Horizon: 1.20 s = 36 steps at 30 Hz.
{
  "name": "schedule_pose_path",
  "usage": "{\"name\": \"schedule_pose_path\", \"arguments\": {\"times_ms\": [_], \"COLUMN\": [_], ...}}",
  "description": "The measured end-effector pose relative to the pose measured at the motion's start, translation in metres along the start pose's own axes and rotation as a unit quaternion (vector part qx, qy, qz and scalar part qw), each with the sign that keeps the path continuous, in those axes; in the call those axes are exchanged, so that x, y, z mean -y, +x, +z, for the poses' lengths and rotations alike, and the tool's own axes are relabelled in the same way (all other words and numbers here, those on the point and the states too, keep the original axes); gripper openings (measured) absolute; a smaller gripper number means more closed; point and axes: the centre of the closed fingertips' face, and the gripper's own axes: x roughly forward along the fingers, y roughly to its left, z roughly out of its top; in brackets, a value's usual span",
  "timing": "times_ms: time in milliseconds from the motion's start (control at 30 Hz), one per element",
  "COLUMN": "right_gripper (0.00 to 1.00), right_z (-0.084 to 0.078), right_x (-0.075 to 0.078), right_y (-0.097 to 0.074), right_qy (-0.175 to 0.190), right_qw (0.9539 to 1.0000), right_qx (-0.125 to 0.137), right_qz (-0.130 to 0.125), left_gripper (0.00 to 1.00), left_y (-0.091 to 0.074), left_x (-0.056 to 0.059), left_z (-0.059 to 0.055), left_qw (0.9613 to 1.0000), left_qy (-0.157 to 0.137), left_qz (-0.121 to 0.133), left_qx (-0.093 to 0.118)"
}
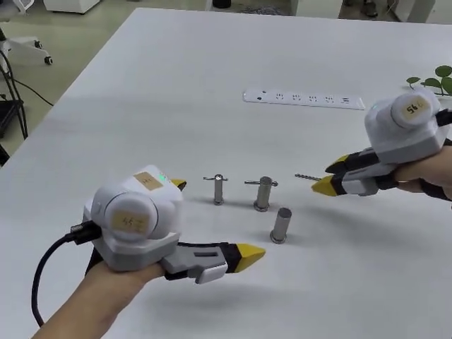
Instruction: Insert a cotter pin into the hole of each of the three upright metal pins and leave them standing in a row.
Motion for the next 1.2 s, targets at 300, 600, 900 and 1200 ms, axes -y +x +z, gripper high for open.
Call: {"name": "schedule_pose_path", "arguments": {"times_ms": [300, 600, 900, 1200], "right_gripper": [0.22, 0.19, 0.10, 0.01], "right_z": [-0.011, -0.015, -0.021, -0.023], "right_x": [0.021, 0.028, 0.037, 0.043], "right_y": [0.018, 0.027, 0.033, 0.035], "right_qy": [0.000, 0.018, 0.018, -0.051], "right_qw": [0.9995, 0.9988, 0.9979, 0.9955], "right_qx": [-0.032, -0.044, -0.057, -0.074], "right_qz": [-0.008, -0.010, -0.024, -0.030], "left_gripper": [0.95, 0.94, 0.93, 0.91], "left_y": [0.000, 0.000, 0.000, 0.000], "left_x": [-0.001, -0.001, -0.001, -0.001], "left_z": [0.000, -0.001, -0.003, -0.004], "left_qw": [1.0000, 1.0000, 1.0000, 0.9999], "left_qy": [-0.005, -0.005, -0.006, -0.006], "left_qz": [0.000, 0.000, 0.000, -0.002], "left_qx": [0.001, -0.001, -0.004, -0.009]}}
